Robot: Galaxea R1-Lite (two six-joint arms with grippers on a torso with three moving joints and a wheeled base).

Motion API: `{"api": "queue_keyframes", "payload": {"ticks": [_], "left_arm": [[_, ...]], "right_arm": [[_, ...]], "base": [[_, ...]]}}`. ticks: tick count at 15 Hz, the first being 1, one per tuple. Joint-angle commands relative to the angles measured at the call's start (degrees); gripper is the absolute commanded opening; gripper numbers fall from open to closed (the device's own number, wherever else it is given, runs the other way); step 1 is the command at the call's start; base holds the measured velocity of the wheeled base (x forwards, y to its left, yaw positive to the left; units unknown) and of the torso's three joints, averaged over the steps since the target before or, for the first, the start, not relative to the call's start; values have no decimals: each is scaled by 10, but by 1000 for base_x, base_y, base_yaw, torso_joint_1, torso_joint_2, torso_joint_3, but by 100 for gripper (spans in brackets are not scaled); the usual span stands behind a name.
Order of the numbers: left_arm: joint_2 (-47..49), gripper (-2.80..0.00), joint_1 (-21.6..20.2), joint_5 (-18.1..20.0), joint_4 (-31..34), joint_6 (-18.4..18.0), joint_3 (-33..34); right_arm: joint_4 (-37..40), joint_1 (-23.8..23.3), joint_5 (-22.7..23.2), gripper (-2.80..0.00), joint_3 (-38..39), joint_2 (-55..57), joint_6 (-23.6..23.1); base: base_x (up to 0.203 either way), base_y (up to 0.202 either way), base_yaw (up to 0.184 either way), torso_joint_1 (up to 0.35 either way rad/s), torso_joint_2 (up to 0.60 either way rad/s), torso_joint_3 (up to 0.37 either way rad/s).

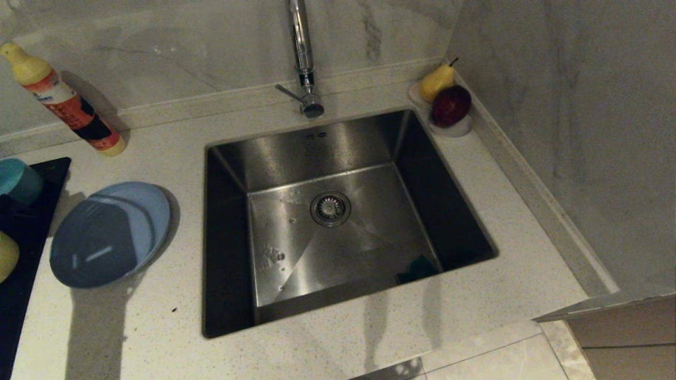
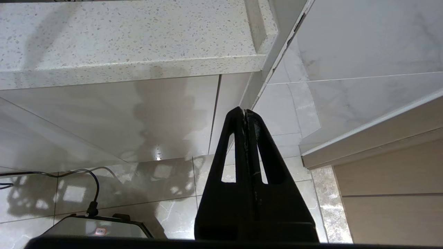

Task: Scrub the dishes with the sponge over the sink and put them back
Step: Place the bowl on the plate

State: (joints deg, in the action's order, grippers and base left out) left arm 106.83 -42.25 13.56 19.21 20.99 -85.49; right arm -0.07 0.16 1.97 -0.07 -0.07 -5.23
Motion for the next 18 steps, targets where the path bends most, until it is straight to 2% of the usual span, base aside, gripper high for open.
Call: {"api": "queue_keyframes", "payload": {"ticks": [1, 6, 7, 8, 14, 18], "left_arm": [[22, 0, 0, 0, 0, 2, 9], [16, 0, 0, 2, 4, 4, 18], [16, -90, 0, 2, 4, 5, 20], [16, -280, 0, 2, 4, 6, 19], [4, -280, 0, 2, 5, 9, 28], [-56, -280, 0, 4, 22, 9, 29]], "right_arm": [[0, 0, 0, -280, 0, 0, 0], [0, 0, 0, -280, 0, 0, 0], [0, 0, 0, -280, 0, 0, 0], [0, 0, 0, -280, 0, 0, 0], [0, 0, 0, -280, 0, 0, 0], [0, 0, 0, -280, 0, 0, 0]], "base": [[0, 0, 0, 0, 0, 0], [0, 0, 0, 0, 0, 0], [0, 0, 0, 0, 0, 0], [0, 0, 0, 0, 0, 0], [0, 0, 0, 0, 0, 0], [0, 0, 0, 0, 0, 0]]}}
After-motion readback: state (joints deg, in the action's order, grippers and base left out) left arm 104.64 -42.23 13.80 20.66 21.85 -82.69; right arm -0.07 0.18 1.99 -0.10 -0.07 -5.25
